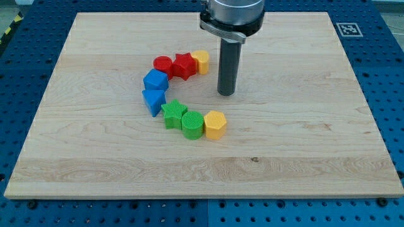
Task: Separate the red star from group of blocks
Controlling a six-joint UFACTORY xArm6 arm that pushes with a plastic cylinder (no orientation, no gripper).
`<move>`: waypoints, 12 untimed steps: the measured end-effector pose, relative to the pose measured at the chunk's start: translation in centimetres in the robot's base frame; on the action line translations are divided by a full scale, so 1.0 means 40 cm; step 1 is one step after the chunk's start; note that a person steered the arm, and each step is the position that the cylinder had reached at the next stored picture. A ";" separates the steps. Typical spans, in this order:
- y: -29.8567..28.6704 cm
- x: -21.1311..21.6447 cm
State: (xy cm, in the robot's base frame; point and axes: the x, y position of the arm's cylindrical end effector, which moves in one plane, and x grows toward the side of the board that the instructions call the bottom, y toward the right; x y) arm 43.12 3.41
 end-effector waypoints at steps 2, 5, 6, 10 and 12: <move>-0.054 -0.062; -0.074 -0.087; -0.107 -0.087; -0.241 -0.136; -0.247 -0.195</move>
